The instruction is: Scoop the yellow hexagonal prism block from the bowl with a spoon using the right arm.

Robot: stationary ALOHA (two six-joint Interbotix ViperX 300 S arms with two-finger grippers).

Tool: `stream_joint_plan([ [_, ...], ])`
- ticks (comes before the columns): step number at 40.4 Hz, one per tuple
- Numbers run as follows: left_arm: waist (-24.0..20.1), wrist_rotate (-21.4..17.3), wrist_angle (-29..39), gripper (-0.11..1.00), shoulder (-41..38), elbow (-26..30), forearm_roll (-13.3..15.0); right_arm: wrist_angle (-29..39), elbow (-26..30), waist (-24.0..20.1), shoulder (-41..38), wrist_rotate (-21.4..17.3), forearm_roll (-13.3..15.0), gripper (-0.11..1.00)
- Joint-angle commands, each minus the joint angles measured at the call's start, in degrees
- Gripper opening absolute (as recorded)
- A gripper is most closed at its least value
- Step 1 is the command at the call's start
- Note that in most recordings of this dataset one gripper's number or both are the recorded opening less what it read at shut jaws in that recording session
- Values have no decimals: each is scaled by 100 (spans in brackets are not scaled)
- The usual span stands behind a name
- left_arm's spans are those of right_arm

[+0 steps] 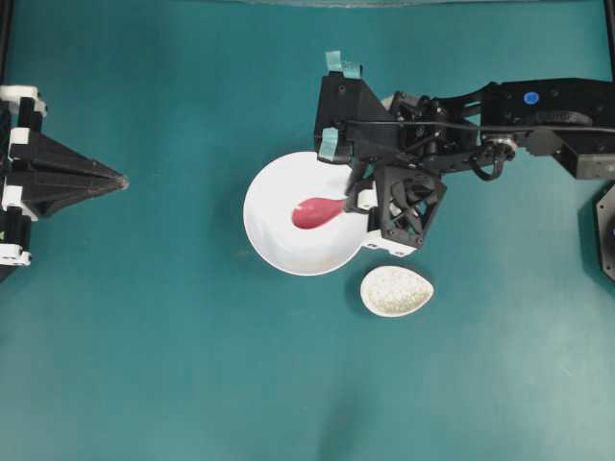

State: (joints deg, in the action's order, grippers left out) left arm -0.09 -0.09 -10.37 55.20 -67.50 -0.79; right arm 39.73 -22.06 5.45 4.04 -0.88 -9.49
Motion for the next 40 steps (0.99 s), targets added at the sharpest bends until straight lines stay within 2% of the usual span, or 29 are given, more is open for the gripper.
stream_joint_plan([
  [1, -9, 0, -44, 0, -26, 158, -9, 220, 105, 35, 141, -88, 9, 23],
  [8, -9, 0, -53, 0, -26, 158, -18, 527, 105, 44, 141, -246, 9, 23],
  [16, -9, 0, -53, 0, -26, 158, -18, 563, 114, 35, 114, -325, 9, 23],
  [40, -9, 9, -62, 0, -26, 158, -18, 527, 114, 53, -448, -308, 123, 23],
])
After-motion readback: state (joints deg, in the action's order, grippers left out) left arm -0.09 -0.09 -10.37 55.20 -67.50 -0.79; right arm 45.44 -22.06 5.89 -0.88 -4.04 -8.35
